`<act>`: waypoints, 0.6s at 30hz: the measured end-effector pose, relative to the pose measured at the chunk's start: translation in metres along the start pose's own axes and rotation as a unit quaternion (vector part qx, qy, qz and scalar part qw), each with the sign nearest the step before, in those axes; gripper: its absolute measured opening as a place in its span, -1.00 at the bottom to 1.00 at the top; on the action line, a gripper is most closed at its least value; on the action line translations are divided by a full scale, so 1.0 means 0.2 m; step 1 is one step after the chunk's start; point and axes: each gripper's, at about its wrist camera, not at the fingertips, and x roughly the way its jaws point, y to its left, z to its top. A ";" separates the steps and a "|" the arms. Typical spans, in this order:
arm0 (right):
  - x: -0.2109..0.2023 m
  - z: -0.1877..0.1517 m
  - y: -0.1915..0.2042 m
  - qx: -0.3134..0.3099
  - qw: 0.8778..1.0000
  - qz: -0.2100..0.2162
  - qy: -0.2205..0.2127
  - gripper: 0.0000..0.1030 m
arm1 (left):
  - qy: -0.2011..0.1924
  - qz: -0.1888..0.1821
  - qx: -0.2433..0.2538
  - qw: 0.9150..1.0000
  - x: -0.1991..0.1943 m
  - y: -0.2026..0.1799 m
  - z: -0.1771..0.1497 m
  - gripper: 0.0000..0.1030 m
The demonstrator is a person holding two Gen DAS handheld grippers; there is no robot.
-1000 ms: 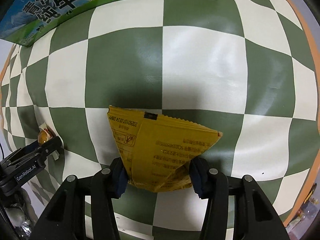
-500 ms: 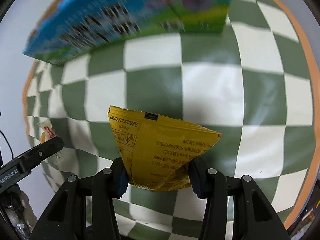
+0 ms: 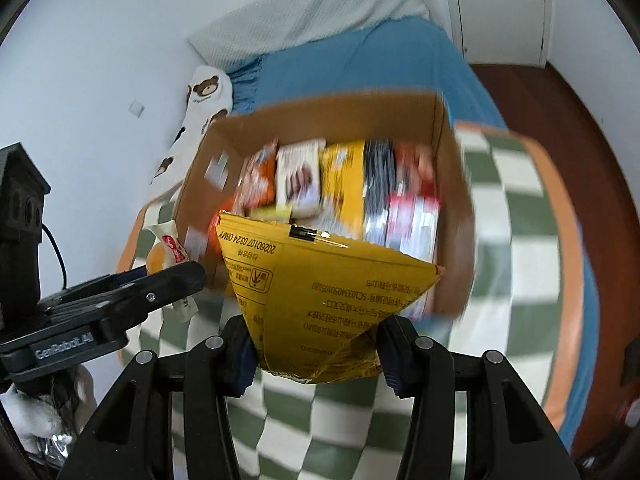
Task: Organize snacks
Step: 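Carry the yolk snack with left tool while right tool carries yellow packet into box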
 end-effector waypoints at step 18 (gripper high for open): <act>0.84 0.56 -0.08 -0.030 0.984 -0.073 0.160 0.85 | 0.161 0.045 -0.053 0.985 0.78 0.31 0.41 0.52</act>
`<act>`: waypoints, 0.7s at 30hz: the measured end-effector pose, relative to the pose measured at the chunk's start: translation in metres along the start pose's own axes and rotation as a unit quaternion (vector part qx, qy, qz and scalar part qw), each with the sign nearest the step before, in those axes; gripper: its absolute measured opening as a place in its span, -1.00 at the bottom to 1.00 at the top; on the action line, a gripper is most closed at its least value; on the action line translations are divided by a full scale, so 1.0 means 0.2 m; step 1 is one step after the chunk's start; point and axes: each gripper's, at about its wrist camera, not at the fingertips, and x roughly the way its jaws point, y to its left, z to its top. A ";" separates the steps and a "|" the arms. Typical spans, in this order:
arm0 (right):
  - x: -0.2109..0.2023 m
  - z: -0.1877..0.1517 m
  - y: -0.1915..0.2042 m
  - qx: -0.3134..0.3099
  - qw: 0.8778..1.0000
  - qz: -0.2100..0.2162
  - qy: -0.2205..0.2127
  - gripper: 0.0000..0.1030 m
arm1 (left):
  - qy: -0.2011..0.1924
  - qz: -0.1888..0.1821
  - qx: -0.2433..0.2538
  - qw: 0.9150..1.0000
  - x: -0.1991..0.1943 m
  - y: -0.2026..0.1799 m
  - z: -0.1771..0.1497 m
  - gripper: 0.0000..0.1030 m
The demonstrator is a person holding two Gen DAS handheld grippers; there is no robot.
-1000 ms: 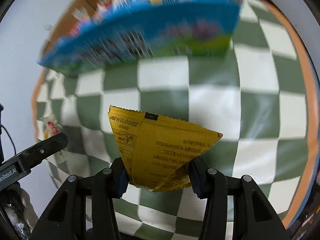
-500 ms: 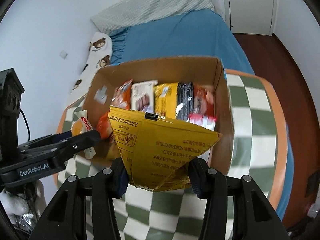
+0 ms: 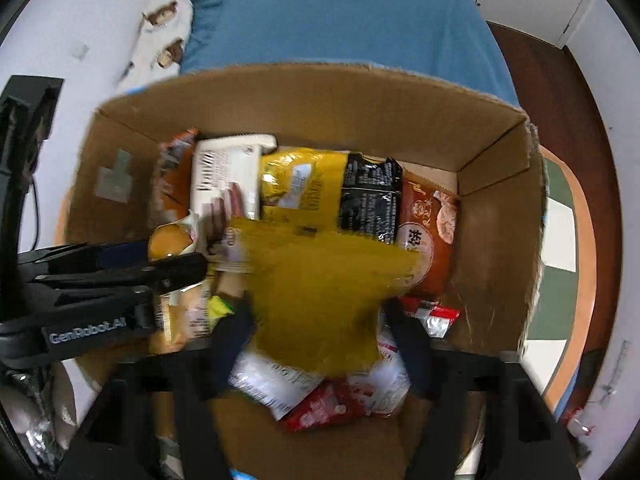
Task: Organize snacks
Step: 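Carry the yolk snack with left tool while right tool carries yellow packet into box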
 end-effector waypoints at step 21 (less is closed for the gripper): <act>-0.11 -0.18 -0.18 0.051 0.996 -0.031 -0.060 0.92 | -0.116 0.085 0.044 0.989 -0.20 -0.12 -0.21 0.73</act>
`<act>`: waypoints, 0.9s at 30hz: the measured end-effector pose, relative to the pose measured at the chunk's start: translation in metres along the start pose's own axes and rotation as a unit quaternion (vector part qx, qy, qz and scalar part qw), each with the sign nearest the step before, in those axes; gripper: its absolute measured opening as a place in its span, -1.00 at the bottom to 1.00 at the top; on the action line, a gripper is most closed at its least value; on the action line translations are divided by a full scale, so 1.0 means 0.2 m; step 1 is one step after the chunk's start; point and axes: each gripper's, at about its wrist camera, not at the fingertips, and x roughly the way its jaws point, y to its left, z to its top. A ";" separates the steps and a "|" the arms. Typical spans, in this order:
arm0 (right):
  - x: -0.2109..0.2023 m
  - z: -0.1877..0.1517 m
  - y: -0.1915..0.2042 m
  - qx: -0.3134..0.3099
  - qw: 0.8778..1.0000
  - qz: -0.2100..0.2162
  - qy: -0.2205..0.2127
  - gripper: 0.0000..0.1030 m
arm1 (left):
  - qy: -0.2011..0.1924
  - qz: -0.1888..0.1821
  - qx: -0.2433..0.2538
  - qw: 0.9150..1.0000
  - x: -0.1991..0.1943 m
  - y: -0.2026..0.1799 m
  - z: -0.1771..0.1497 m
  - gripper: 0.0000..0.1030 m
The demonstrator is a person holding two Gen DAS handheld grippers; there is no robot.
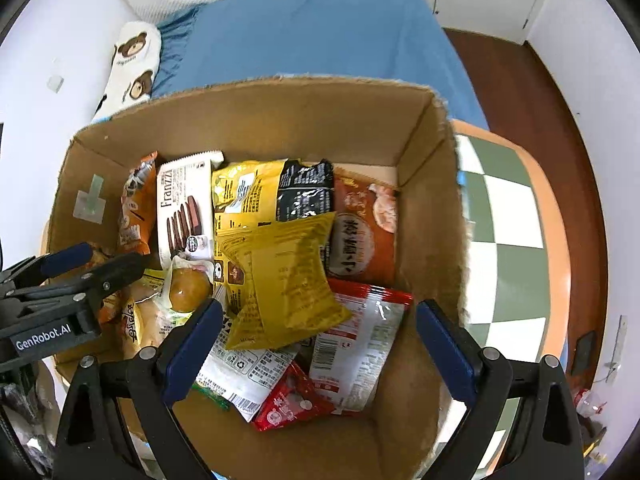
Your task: Organize snacks
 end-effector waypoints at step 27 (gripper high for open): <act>-0.95 -0.80 0.13 -0.010 0.977 -0.019 -0.210 0.96 | -0.204 0.024 -0.028 0.978 -1.02 -0.04 -0.86 0.73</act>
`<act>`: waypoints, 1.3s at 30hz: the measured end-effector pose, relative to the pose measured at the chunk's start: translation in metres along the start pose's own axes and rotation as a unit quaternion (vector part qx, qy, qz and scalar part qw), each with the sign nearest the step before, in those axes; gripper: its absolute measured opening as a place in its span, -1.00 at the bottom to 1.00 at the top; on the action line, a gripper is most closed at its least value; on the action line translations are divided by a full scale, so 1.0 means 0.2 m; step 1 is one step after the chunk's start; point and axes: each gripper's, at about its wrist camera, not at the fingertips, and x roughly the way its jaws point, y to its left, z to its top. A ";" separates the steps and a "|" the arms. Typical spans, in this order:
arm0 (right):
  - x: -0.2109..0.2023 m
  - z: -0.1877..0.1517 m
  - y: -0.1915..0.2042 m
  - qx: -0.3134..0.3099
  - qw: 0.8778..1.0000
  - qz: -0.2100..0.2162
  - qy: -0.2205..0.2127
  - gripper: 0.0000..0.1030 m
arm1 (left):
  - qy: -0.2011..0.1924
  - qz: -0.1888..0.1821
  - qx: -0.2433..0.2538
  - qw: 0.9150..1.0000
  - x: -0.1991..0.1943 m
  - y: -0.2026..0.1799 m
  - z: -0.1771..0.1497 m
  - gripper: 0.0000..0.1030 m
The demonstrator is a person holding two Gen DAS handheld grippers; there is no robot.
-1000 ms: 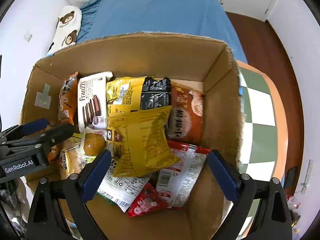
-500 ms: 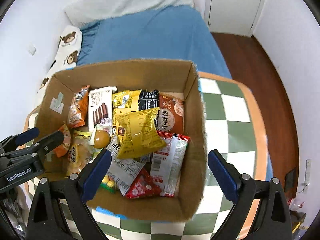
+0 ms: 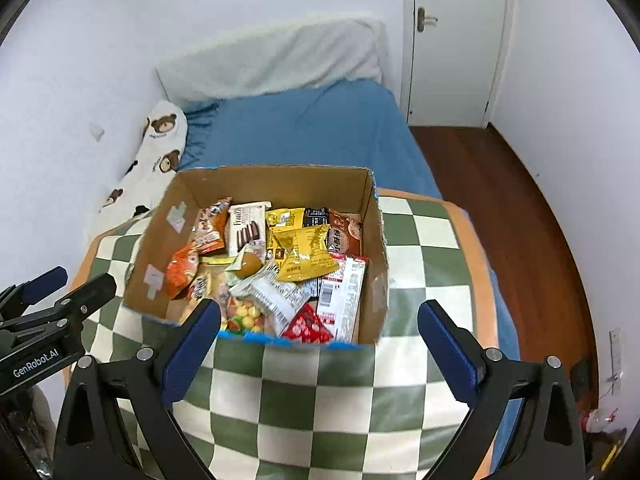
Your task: Organize snacks
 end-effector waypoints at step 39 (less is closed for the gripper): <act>-0.59 -0.26 0.02 -0.009 0.995 -0.033 -0.099 1.00 | -0.042 0.025 0.000 0.999 -0.28 -0.07 -0.21 1.00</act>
